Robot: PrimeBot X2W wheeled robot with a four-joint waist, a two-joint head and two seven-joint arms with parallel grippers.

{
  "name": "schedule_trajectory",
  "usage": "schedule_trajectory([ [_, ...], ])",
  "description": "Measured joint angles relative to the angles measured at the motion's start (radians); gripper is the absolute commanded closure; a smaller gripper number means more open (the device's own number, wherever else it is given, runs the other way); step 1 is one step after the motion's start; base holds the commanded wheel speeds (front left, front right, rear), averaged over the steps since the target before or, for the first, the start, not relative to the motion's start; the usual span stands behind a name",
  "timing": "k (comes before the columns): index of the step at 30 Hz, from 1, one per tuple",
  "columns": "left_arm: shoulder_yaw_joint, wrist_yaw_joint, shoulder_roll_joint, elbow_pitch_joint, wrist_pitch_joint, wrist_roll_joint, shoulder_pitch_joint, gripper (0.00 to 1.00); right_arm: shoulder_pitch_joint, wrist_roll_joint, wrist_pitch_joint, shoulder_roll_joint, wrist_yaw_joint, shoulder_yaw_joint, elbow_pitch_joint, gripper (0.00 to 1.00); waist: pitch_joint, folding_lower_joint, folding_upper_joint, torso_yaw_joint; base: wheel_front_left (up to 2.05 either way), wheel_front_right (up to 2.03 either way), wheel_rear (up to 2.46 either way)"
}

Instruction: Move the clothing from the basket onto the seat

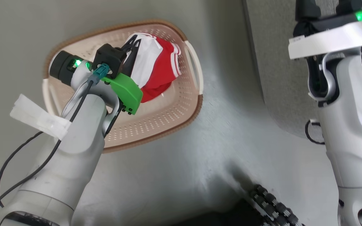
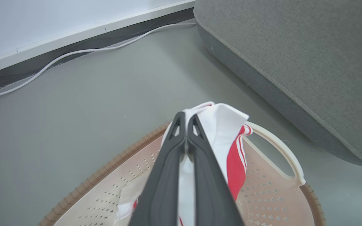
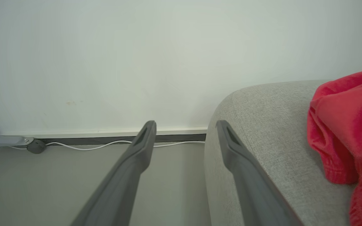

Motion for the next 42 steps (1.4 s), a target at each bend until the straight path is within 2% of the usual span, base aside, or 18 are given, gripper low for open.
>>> schedule_trajectory([
  [25, 0.035, 0.0, -0.011, -0.15, 0.0, -0.07, 0.088, 1.0, 0.251, -0.004, 0.0, -0.016, 0.0, -0.075, 0.082, 0.0, -0.352, 0.0, 0.0, 0.173, 0.0, 0.0, 0.0],
  [37, 0.041, 0.0, -0.012, -0.152, 0.0, -0.114, 0.164, 1.0, 0.375, -0.008, 0.0, -0.011, 0.014, -0.067, 0.133, 0.0, -0.527, -0.0001, 0.0, 0.23, 0.0, 0.0, 0.0],
  [42, 0.04, 0.0, -0.012, -0.138, 0.0, -0.128, 0.204, 1.0, 0.414, -0.016, 0.0, -0.006, 0.031, -0.042, 0.165, 0.0, -0.601, -0.0001, 0.0, 0.246, 0.0, 0.0, 0.0],
])
